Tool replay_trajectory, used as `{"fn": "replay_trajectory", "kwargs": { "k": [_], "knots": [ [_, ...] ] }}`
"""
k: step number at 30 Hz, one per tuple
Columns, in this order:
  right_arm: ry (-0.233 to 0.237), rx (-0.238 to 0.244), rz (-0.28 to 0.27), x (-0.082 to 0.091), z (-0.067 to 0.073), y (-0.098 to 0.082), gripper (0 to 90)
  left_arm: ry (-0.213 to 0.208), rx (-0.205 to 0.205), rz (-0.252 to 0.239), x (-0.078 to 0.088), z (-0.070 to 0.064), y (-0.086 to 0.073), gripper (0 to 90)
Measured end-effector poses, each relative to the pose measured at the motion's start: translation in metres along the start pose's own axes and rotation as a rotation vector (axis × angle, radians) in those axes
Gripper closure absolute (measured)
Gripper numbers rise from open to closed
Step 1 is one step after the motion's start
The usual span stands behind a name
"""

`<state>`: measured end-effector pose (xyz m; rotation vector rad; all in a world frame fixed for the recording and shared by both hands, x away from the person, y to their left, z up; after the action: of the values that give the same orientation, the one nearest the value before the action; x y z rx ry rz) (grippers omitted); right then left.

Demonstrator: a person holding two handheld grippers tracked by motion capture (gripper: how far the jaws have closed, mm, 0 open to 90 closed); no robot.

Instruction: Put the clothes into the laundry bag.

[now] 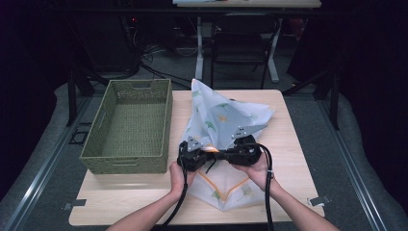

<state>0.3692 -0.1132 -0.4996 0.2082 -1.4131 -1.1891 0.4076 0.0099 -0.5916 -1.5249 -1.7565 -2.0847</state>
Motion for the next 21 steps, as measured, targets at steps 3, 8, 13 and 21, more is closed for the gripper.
{"fn": "replay_trajectory", "kwargs": {
  "k": [3, 8, 13, 21],
  "knots": [
    [-0.013, 0.0, 0.053, -0.004, -0.003, -0.007, 88.6, -0.009, -0.011, 0.099, -0.014, 0.0, -0.013, 75.4],
    [-0.023, 0.002, 0.075, -0.005, -0.007, -0.011, 88.5, -0.047, -0.084, 0.192, -0.006, -0.005, -0.016, 52.9],
    [-0.032, 0.02, 0.087, -0.005, -0.006, -0.011, 88.5, -0.089, -0.123, 0.231, 0.019, -0.014, -0.022, 34.3],
    [-0.05, 0.017, 0.1, -0.004, -0.011, -0.015, 88.4, -0.017, -0.18, 0.267, 0.053, -0.002, -0.038, 31.8]
  ]
}}
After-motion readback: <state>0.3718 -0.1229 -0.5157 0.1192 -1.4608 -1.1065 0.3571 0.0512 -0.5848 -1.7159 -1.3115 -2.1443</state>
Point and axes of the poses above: each handheld gripper's, and its own axes: x roughly backward along the jaws, y roughly out of its top, z roughly to its left, the point moved 6 cm from there along -x, roughly forward along the jaws, and after that the axes turned 6 degrees about z, right-handed, at the moved point
